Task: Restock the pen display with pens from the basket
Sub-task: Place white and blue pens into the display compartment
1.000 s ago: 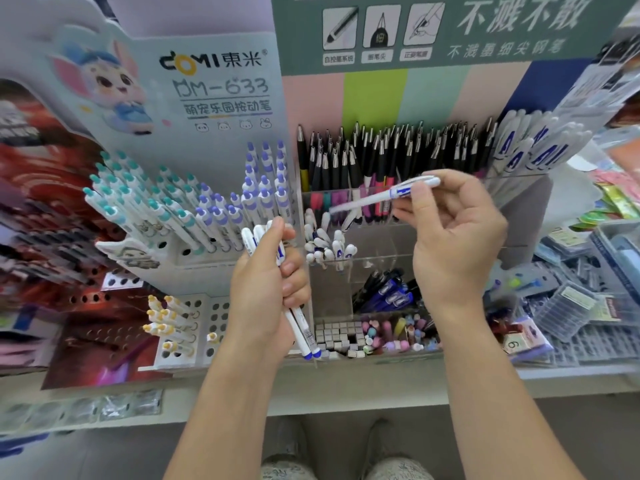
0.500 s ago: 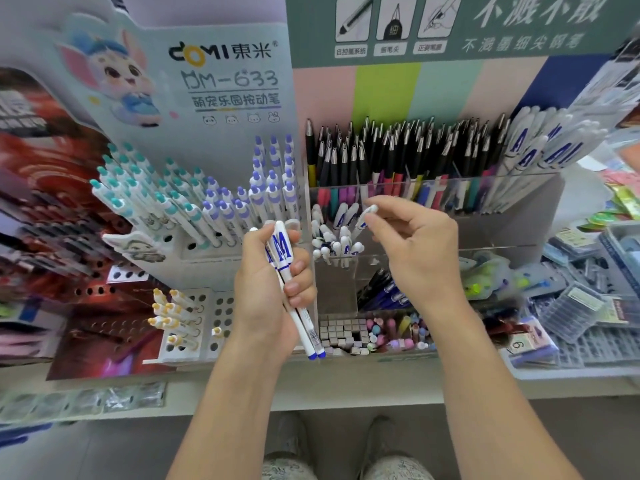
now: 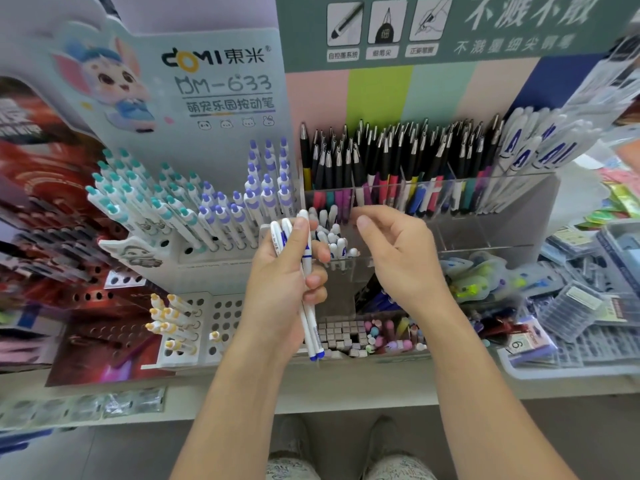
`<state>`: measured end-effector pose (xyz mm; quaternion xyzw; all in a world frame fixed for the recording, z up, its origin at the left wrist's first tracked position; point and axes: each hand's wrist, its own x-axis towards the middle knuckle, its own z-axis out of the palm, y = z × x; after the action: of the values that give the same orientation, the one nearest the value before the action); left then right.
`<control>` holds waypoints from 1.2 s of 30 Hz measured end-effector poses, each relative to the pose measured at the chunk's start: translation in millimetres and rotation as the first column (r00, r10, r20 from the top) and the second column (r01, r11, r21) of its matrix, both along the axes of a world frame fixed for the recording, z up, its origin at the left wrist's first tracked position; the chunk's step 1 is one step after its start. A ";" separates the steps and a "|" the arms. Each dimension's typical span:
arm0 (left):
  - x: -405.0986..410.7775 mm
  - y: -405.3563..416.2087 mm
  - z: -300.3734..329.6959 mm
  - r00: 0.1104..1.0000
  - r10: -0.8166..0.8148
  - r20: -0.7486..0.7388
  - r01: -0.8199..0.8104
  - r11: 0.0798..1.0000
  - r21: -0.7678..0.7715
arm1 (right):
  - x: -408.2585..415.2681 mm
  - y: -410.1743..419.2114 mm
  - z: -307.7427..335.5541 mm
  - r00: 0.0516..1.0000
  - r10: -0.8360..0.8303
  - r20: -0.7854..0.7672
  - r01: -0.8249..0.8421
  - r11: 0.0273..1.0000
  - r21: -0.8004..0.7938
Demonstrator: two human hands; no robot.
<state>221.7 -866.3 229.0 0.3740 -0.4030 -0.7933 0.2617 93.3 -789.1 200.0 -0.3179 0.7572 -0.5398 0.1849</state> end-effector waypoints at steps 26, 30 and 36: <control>-2.8 -7.3 11.1 0.993 0.002 0.122 0.003 0.999 -0.039 | -19.5 16.5 38.0 0.939 -0.307 0.157 0.341 0.764 -0.548; 0.1 -10.0 9.0 1.000 0.021 -0.006 -0.021 0.993 0.113 | -7.9 9.4 17.2 0.944 -0.327 -0.037 0.274 0.844 -0.460; 3.4 -11.5 7.6 0.997 0.001 -0.081 0.010 0.991 0.134 | 0.3 -2.4 -5.1 0.976 -0.206 -0.075 0.172 0.931 -0.322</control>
<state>225.1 -877.8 236.5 0.3573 -0.3385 -0.8337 0.2504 93.6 -791.5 195.0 -0.2975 0.6976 -0.6507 0.0382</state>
